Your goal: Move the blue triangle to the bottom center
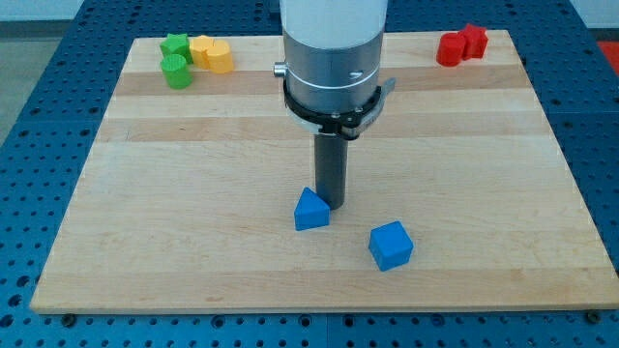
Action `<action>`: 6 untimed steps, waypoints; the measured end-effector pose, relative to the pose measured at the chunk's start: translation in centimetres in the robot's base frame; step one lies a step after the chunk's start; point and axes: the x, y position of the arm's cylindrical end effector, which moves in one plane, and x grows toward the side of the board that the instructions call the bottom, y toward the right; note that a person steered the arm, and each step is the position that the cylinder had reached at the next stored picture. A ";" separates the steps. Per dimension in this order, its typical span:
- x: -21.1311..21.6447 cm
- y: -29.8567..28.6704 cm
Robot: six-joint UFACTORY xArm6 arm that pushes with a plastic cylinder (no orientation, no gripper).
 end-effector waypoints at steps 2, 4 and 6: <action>-0.1 -3.7; 3.4 -4.0; 3.0 -3.7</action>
